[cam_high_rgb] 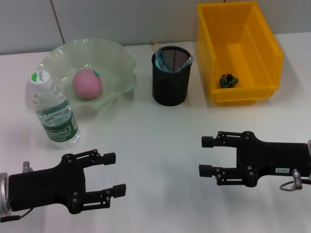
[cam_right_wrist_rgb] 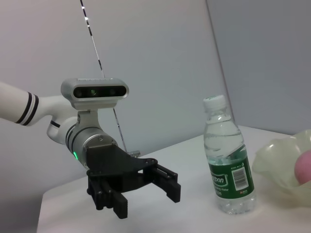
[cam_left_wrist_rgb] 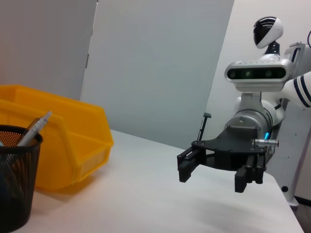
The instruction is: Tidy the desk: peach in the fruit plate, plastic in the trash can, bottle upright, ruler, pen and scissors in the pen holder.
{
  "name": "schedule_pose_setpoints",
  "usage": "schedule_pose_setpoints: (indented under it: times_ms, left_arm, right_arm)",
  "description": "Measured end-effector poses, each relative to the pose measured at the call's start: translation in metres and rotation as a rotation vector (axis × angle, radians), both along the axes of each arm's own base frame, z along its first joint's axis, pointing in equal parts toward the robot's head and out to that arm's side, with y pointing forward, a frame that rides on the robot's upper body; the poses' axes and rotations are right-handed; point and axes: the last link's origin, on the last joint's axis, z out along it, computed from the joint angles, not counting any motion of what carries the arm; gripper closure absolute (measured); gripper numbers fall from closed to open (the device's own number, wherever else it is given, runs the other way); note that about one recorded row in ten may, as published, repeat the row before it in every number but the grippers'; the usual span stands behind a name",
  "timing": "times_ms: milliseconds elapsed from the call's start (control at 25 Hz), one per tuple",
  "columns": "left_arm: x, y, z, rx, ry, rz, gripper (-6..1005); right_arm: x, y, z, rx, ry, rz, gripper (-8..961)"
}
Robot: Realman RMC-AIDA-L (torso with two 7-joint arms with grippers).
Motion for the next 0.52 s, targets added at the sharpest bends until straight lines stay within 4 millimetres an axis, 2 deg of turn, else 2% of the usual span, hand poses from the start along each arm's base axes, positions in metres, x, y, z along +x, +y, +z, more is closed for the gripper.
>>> schedule_pose_setpoints:
  times_ms: [520]
  left_arm:
    - [0.0011,0.0019,0.0030,0.000,0.001,0.004,216]
  right_arm:
    - [-0.0004,0.0009,0.0008,0.004,0.001,0.001,220]
